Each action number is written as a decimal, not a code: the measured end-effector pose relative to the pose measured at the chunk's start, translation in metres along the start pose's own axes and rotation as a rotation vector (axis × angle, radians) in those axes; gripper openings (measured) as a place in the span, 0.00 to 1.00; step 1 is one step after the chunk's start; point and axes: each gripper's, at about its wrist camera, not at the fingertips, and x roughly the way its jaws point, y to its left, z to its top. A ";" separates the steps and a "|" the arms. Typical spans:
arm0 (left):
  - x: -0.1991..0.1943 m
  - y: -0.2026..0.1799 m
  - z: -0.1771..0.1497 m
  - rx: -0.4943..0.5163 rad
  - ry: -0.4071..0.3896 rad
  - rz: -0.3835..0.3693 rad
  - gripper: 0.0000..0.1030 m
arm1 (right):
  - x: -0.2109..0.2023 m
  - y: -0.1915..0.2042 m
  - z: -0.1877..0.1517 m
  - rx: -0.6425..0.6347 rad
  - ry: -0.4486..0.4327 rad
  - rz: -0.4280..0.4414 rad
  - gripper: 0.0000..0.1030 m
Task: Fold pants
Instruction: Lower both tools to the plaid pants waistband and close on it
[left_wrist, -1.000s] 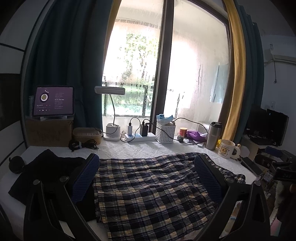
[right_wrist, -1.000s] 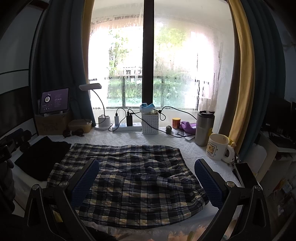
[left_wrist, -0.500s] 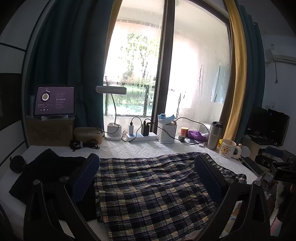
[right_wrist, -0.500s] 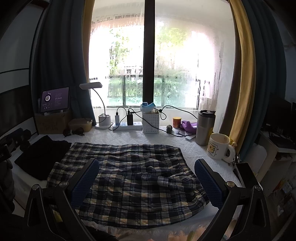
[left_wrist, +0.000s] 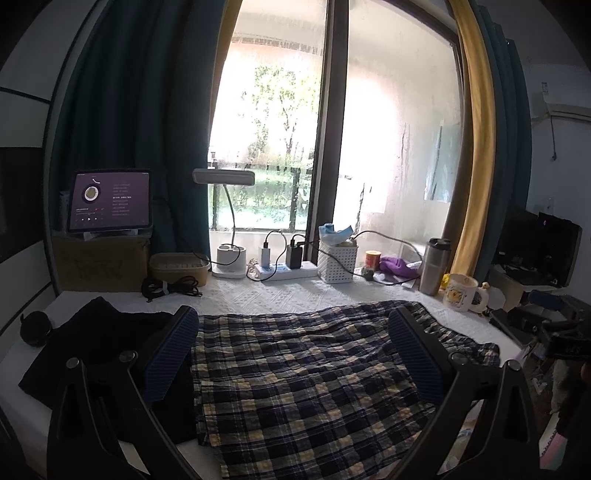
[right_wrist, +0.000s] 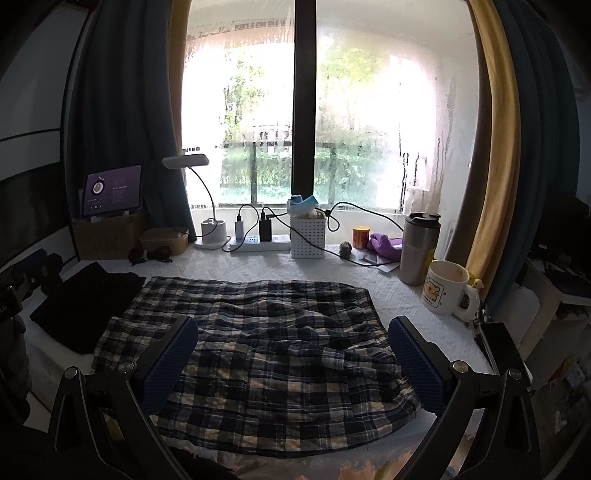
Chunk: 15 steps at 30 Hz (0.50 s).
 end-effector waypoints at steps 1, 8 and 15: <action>0.003 0.002 0.000 0.001 0.005 0.007 0.98 | 0.004 -0.001 0.001 0.000 0.004 0.000 1.00; 0.047 0.032 -0.013 -0.032 0.115 0.072 0.98 | 0.050 -0.022 0.000 0.006 0.082 -0.039 1.00; 0.096 0.058 -0.015 -0.070 0.215 0.108 0.98 | 0.096 -0.050 0.001 0.040 0.136 -0.075 1.00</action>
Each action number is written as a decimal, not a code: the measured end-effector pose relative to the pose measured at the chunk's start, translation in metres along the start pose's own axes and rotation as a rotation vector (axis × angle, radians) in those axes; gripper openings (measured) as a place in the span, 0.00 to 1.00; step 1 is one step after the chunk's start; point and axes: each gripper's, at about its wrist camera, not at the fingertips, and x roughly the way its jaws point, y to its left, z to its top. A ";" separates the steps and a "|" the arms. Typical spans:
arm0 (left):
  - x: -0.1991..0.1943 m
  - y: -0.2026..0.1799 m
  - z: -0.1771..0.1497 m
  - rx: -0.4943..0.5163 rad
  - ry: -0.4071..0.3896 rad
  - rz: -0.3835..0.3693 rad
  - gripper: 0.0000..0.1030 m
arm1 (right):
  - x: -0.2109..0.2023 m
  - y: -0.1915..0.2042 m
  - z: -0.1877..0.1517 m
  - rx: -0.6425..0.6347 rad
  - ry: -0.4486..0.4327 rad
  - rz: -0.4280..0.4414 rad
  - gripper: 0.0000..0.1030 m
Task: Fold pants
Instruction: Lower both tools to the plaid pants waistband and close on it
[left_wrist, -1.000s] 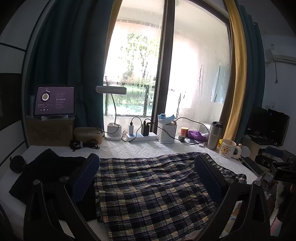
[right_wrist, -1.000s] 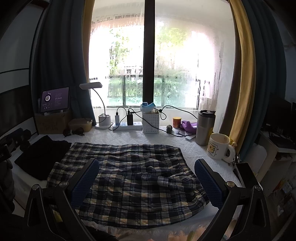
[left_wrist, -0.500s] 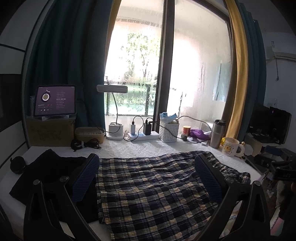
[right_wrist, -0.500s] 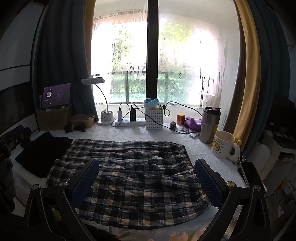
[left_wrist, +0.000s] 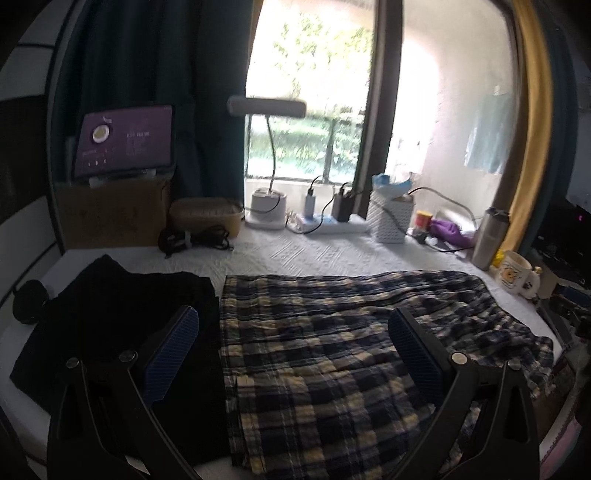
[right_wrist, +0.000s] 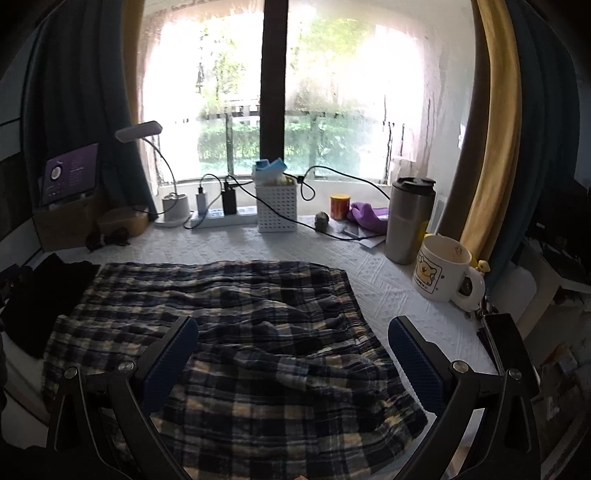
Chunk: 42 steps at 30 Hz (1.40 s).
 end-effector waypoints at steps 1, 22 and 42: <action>0.005 0.001 0.001 0.000 0.008 0.001 0.98 | 0.008 -0.004 0.002 0.005 0.007 -0.003 1.00; 0.168 0.020 0.028 0.059 0.253 0.095 0.98 | 0.162 -0.086 0.055 0.068 0.175 -0.009 0.94; 0.243 0.042 0.014 0.048 0.465 0.093 0.98 | 0.277 -0.073 0.042 0.052 0.406 0.112 0.64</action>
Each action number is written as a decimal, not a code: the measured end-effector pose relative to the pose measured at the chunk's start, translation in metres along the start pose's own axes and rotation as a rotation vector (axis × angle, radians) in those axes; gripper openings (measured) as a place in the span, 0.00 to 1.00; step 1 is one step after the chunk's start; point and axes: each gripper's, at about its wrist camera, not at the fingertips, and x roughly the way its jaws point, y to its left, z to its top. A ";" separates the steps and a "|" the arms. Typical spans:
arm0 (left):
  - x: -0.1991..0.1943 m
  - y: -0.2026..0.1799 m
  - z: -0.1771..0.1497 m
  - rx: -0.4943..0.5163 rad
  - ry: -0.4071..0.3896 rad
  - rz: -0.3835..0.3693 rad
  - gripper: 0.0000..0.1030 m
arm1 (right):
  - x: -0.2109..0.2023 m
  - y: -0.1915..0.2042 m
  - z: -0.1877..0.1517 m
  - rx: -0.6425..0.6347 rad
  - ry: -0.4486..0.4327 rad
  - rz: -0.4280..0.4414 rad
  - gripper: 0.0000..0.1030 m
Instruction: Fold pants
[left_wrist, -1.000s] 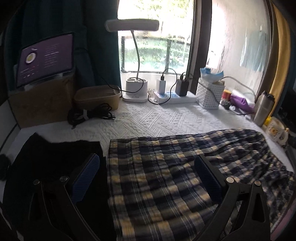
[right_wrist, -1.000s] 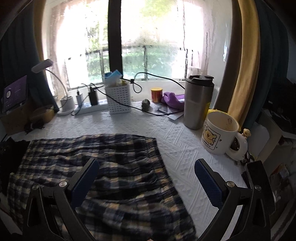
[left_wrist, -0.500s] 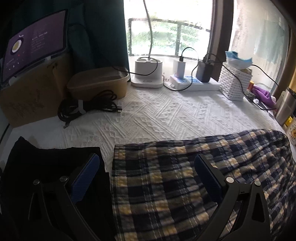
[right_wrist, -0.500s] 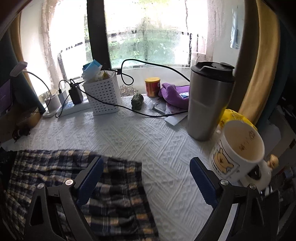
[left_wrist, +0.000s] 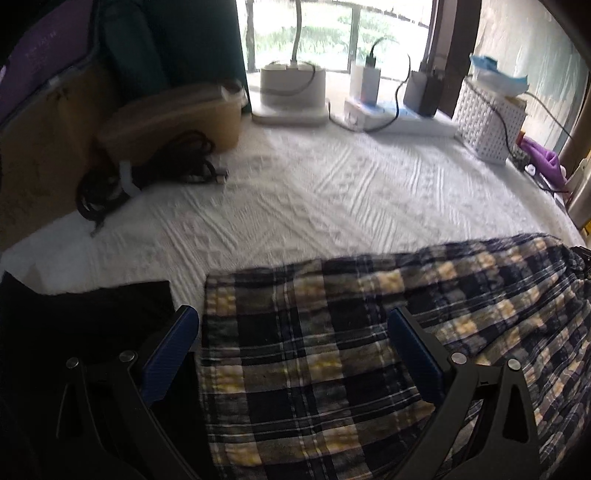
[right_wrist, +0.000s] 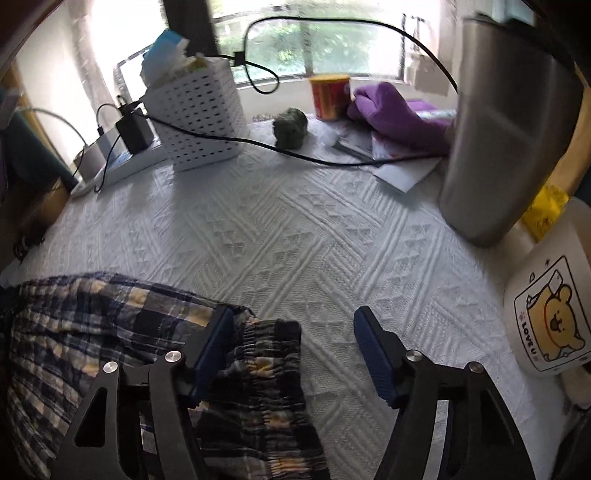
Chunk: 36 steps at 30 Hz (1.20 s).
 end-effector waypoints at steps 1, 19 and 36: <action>0.002 -0.002 -0.001 0.011 -0.005 0.010 0.98 | 0.000 0.004 -0.001 -0.015 0.000 0.005 0.62; -0.004 -0.035 0.014 0.094 -0.047 -0.100 0.07 | -0.028 0.007 0.009 -0.096 -0.171 -0.200 0.26; -0.003 -0.031 0.036 0.048 -0.078 -0.055 0.04 | 0.000 -0.034 0.024 -0.021 -0.131 -0.227 0.36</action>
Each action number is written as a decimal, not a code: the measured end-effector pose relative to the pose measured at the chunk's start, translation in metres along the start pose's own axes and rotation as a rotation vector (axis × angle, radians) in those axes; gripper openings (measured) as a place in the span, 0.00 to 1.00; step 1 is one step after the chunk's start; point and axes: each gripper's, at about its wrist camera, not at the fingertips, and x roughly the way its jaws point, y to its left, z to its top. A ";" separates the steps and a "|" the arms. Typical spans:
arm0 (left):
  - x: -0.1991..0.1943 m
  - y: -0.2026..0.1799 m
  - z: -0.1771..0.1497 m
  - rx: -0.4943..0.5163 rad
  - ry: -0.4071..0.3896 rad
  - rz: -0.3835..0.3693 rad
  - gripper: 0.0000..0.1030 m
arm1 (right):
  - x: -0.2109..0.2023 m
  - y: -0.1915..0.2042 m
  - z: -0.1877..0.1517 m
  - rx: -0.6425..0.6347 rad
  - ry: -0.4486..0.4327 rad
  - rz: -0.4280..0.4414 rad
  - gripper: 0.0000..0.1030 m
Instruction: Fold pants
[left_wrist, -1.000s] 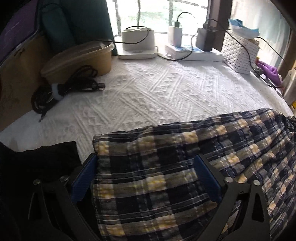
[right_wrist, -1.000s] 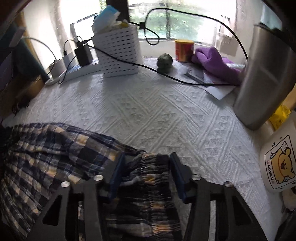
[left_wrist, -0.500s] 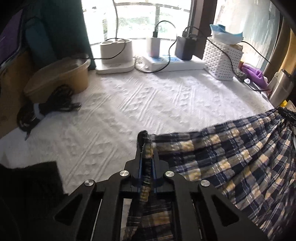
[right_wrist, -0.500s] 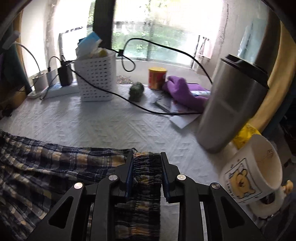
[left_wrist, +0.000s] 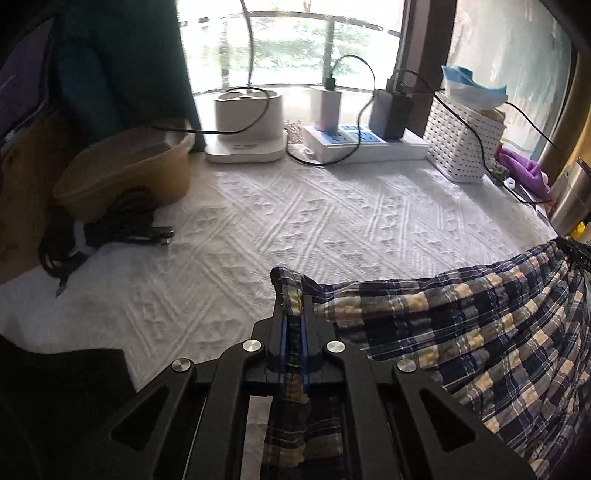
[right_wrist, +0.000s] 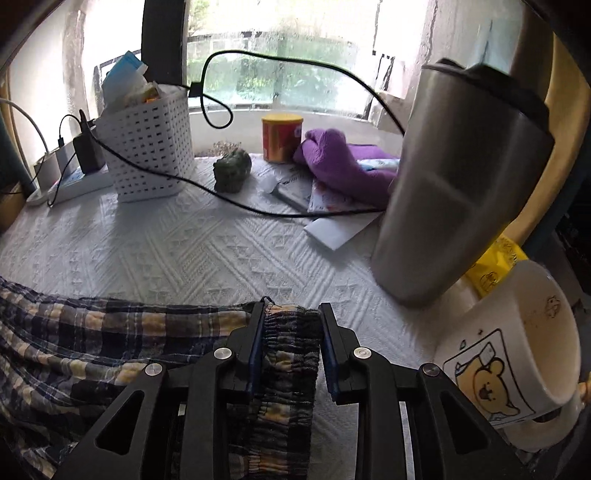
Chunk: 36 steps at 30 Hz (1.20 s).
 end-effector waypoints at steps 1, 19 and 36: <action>-0.001 0.003 -0.001 -0.011 -0.003 0.010 0.04 | -0.002 -0.002 0.000 0.006 -0.006 -0.011 0.43; -0.050 0.030 0.004 -0.090 -0.058 0.025 0.50 | -0.060 0.005 -0.029 -0.033 -0.034 -0.008 0.69; -0.059 0.015 -0.087 -0.043 0.093 -0.087 0.58 | -0.107 0.018 -0.082 -0.057 0.006 0.049 0.70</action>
